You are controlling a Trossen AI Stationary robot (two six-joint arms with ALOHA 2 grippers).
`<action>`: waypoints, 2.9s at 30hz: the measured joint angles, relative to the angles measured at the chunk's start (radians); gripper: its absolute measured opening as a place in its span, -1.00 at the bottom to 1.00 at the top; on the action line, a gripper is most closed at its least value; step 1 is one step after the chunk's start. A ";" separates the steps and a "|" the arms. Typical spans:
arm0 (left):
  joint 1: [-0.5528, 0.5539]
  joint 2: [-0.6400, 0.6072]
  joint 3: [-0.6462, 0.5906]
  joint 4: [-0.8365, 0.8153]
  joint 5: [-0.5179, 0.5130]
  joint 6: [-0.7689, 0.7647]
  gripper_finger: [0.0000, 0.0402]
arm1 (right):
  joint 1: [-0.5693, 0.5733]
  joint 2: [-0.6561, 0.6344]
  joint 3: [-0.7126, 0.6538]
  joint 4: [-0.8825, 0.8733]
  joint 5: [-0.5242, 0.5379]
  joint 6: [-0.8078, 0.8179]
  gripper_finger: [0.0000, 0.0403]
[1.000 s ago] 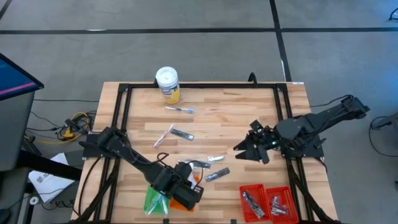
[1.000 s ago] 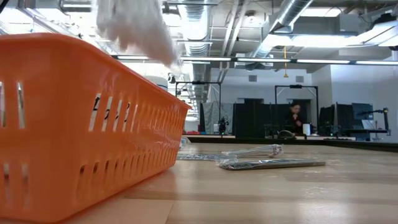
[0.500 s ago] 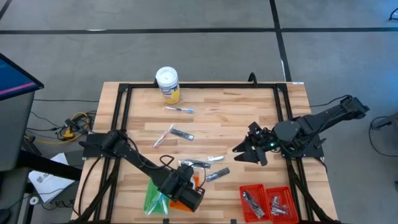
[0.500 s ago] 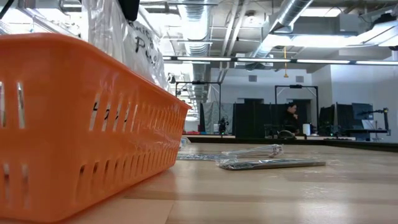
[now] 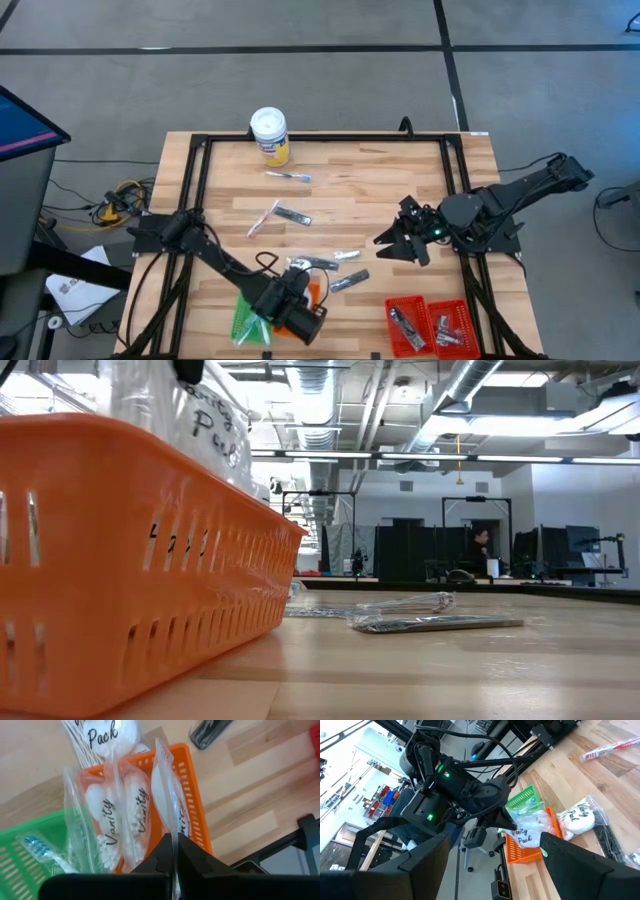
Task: Pick & Place Travel size toiletries
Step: Put the white vanity pack into the orange basket
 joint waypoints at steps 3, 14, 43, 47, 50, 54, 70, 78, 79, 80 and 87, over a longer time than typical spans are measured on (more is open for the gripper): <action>-0.007 0.000 0.000 0.001 0.003 -0.003 -1.00 | 0.000 0.000 0.000 0.000 0.000 0.000 0.50; -0.045 0.000 0.000 0.002 0.011 0.147 -1.00 | 0.000 0.000 0.000 0.000 0.000 -0.004 0.50; 0.019 -0.002 0.000 0.031 0.030 0.092 -1.00 | -0.003 0.000 0.000 -0.001 0.000 -0.011 0.50; 0.031 -0.002 0.000 0.031 0.030 0.007 -1.00 | -0.003 0.000 0.000 -0.001 0.001 -0.011 0.50; 0.038 -0.003 -0.018 0.038 0.027 -0.043 -1.00 | -0.003 0.000 0.000 -0.001 0.004 -0.011 0.50; 0.038 -0.003 -0.068 0.043 0.061 -0.080 -1.00 | -0.003 0.000 0.000 -0.001 0.004 -0.011 0.50; 0.022 -0.003 -0.133 0.086 -0.008 -0.081 -0.97 | -0.003 0.000 0.000 -0.002 0.004 -0.011 0.50; 0.023 -0.003 -0.133 0.085 0.010 -0.080 -0.70 | -0.003 0.000 0.000 -0.002 0.004 -0.011 0.50; 0.023 -0.002 -0.133 0.084 0.018 -0.079 -0.65 | -0.003 0.000 0.000 -0.002 0.004 -0.011 0.50; 0.023 -0.002 -0.133 0.084 0.027 -0.080 -0.60 | -0.003 0.000 0.000 -0.002 0.004 -0.012 0.50; 0.018 -0.010 -0.133 0.081 0.053 -0.082 -0.34 | -0.003 0.000 0.000 -0.004 0.003 -0.026 0.50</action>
